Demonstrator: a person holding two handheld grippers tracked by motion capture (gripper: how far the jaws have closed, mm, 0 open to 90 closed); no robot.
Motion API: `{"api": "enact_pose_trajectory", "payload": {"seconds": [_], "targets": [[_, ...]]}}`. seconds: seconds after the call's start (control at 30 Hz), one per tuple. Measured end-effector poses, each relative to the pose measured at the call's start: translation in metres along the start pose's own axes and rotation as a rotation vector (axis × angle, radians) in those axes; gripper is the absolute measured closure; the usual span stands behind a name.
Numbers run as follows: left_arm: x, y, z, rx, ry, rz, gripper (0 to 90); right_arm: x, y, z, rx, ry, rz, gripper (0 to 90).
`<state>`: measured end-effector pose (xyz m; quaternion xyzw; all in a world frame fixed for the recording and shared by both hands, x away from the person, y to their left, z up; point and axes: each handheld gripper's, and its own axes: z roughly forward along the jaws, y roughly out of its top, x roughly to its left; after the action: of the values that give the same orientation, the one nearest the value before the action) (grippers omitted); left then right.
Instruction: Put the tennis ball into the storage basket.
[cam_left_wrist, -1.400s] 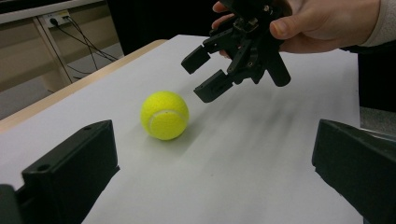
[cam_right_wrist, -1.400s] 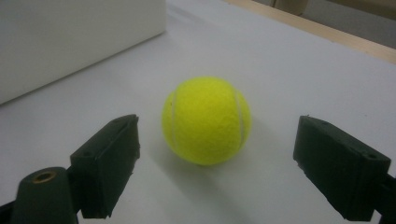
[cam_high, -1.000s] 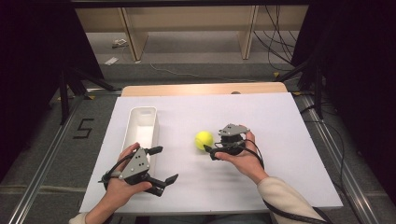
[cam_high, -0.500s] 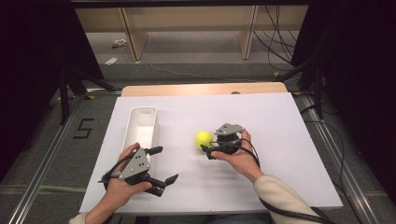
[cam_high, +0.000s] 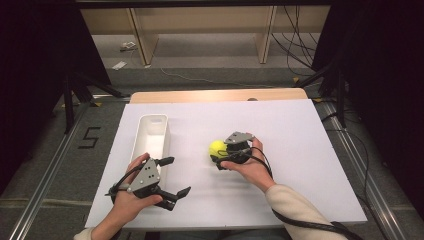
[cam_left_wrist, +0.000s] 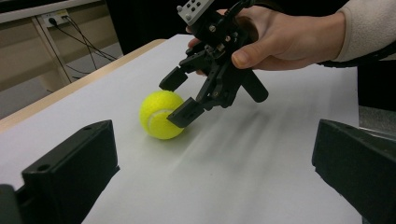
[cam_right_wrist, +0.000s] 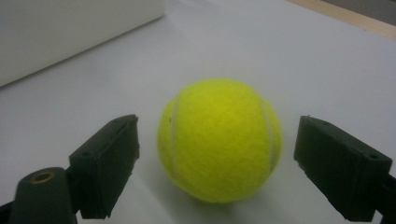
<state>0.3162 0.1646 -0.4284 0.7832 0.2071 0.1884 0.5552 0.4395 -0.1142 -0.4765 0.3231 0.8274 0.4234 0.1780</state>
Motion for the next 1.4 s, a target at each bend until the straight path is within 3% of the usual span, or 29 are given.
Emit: {"api": "enact_pose_trajectory", "payload": {"seconds": [0.7, 1.4], "targets": [[0.0, 0.0, 0.0, -0.001, -0.003, 0.0, 0.0, -0.005, 0.003, 0.02, 0.025, -0.001, 0.009, 14.7], [0.0, 0.0, 0.0, 0.0, -0.005, 0.002, 0.0, -0.004, 0.002, 0.03, 0.042, 0.007, 0.013, 15.6]]}}
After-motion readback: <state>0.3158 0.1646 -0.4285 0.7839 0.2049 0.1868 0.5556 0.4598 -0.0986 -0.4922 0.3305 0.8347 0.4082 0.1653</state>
